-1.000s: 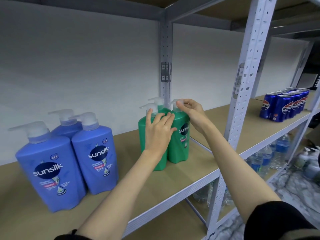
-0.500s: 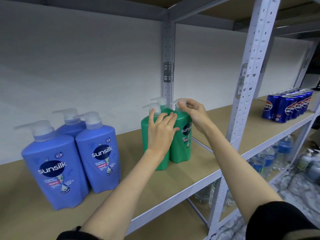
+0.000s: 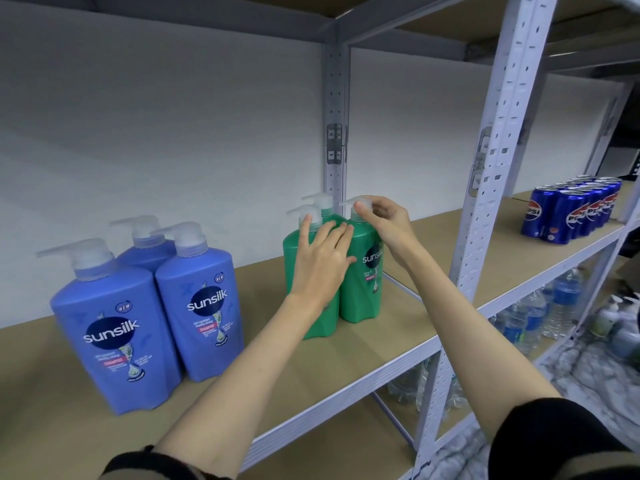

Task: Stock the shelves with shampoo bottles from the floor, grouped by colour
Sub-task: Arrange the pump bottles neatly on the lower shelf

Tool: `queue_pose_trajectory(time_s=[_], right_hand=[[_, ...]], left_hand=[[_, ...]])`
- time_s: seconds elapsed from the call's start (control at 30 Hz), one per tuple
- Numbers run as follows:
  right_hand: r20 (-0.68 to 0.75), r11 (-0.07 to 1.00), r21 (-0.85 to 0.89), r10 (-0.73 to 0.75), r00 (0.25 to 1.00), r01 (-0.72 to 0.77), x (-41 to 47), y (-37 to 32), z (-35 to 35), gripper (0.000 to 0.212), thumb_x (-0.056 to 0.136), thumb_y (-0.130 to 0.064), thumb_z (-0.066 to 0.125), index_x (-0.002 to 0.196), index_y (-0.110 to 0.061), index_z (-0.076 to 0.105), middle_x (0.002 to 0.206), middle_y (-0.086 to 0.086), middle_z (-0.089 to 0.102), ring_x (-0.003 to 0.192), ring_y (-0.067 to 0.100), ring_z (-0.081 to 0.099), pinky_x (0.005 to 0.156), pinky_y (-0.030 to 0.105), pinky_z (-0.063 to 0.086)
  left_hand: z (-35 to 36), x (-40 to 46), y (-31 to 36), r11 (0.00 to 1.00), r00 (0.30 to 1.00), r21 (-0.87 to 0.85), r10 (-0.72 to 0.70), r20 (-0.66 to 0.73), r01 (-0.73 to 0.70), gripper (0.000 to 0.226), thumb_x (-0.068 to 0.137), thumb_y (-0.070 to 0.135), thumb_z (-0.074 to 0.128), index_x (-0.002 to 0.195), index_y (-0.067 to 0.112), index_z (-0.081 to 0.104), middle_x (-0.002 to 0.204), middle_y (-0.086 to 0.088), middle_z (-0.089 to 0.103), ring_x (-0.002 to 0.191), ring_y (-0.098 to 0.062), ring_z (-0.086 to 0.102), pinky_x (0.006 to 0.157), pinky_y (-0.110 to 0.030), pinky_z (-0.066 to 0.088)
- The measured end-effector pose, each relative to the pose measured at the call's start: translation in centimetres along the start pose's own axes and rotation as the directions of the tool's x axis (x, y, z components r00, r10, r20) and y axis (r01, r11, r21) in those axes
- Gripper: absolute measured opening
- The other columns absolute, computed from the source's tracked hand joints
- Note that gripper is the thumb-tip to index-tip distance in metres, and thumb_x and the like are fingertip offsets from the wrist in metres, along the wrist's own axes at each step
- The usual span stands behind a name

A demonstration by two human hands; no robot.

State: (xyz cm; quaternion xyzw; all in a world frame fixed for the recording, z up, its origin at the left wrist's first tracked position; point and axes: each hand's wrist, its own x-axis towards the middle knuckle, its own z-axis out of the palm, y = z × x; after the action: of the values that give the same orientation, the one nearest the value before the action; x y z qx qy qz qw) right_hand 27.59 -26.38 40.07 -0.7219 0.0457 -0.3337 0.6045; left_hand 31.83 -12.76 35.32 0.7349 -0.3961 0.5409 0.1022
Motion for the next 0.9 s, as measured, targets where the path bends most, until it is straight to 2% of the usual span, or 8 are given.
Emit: queue_pose_trajectory(time_s=[0.1, 0.2, 0.3, 0.37, 0.43, 0.57, 0.7, 0.9], right_hand=[[-0.039, 1.0, -0.03, 0.009, 0.999, -0.01, -0.9, 0.5, 0.1, 0.038, 0.087, -0.034, 0.061, 0.121, -0.018, 0.053, 0.126, 0.004, 0.054, 0.118, 0.016, 0.049, 0.101, 0.029, 0.039], [-0.082, 0.995, 0.042, 0.089, 0.993, -0.086, -3.2, 2.2, -0.2, 0.069, 0.084, -0.035, 0.064, 0.141, -0.024, 0.027, 0.143, 0.007, 0.035, 0.133, 0.019, 0.034, 0.108, 0.035, 0.032], [-0.014, 0.985, 0.035, 0.17, 0.985, -0.169, -5.7, 4.6, -0.5, 0.106, 0.07, -0.018, 0.078, 0.147, -0.026, 0.005, 0.151, 0.01, 0.025, 0.137, 0.024, 0.03, 0.111, 0.048, 0.031], [0.034, 0.973, -0.038, 0.227, 0.973, -0.226, -6.9, 6.3, -0.4, 0.123, 0.063, -0.008, 0.082, 0.147, -0.023, -0.006, 0.153, 0.011, 0.02, 0.137, 0.024, 0.029, 0.112, 0.049, 0.028], [0.062, 0.965, -0.086, 0.253, 0.966, -0.247, -7.8, 7.7, 0.0, 0.132, 0.059, -0.007, 0.085, 0.146, -0.021, -0.013, 0.154, 0.01, 0.016, 0.139, 0.022, 0.026, 0.113, 0.047, 0.026], [0.029, 0.977, -0.133, 0.174, 0.984, -0.169, -8.3, 9.4, 0.7, 0.131, 0.055, -0.004, 0.087, 0.147, -0.018, -0.006, 0.151, 0.007, 0.023, 0.137, 0.02, 0.029, 0.112, 0.045, 0.029], [0.017, 0.977, -0.176, 0.123, 0.992, -0.118, -8.0, 9.4, 0.3, 0.112, 0.058, -0.007, 0.086, 0.143, -0.018, 0.015, 0.141, 0.007, 0.039, 0.125, 0.019, 0.042, 0.107, 0.041, 0.038], [0.021, 0.977, -0.191, 0.105, 0.994, -0.099, -7.9, 9.2, 0.2, 0.106, 0.06, -0.005, 0.084, 0.142, -0.015, 0.018, 0.134, 0.004, 0.042, 0.118, 0.013, 0.042, 0.099, 0.029, 0.039]], left_hand=[[-1.1, -1.1, -0.6, 0.987, 0.996, -0.159, 0.024, -0.084, -0.037, 0.067, 0.069, 0.028, 0.077, 0.128, 0.01, 0.05, 0.133, -0.006, 0.054, 0.127, -0.022, 0.046, 0.111, -0.042, 0.021], [-2.1, -3.8, -0.8, 0.887, 0.969, -0.424, -0.236, -0.072, 0.185, 0.071, 0.078, 0.034, 0.066, 0.136, 0.013, 0.03, 0.146, -0.011, 0.027, 0.136, -0.025, 0.024, 0.113, -0.036, 0.015], [-2.6, -6.3, -0.4, 0.587, 0.796, -0.593, -0.582, 0.165, 0.551, 0.098, 0.067, 0.039, 0.076, 0.141, 0.016, 0.016, 0.15, -0.013, 0.017, 0.139, -0.02, 0.014, 0.116, -0.034, 0.013], [-2.3, -7.2, -0.3, 0.351, 0.66, -0.616, -0.642, 0.39, 0.705, 0.114, 0.061, 0.029, 0.084, 0.145, 0.014, 0.009, 0.152, -0.011, 0.017, 0.14, -0.019, 0.015, 0.116, -0.037, 0.016], [-1.8, -8.0, -0.5, 0.246, 0.598, -0.586, -0.593, 0.539, 0.772, 0.117, 0.059, 0.026, 0.086, 0.145, 0.014, 0.008, 0.15, -0.009, 0.023, 0.138, -0.021, 0.025, 0.114, -0.04, 0.024], [-1.2, -8.9, -0.9, 0.243, 0.61, -0.582, -0.524, 0.595, 0.776, 0.09, 0.063, 0.015, 0.083, 0.137, 0.015, 0.032, 0.131, -0.004, 0.052, 0.121, -0.019, 0.05, 0.101, -0.029, 0.039], [-1.4, -8.8, -0.8, 0.251, 0.617, -0.59, -0.537, 0.575, 0.768, 0.085, 0.064, 0.014, 0.082, 0.135, 0.015, 0.036, 0.128, -0.002, 0.055, 0.117, -0.017, 0.051, 0.097, -0.024, 0.038], [-1.4, -9.0, -1.0, 0.25, 0.621, -0.593, -0.528, 0.579, 0.766, 0.084, 0.064, 0.016, 0.083, 0.135, 0.016, 0.038, 0.128, -0.002, 0.056, 0.116, -0.015, 0.052, 0.096, -0.019, 0.037]])
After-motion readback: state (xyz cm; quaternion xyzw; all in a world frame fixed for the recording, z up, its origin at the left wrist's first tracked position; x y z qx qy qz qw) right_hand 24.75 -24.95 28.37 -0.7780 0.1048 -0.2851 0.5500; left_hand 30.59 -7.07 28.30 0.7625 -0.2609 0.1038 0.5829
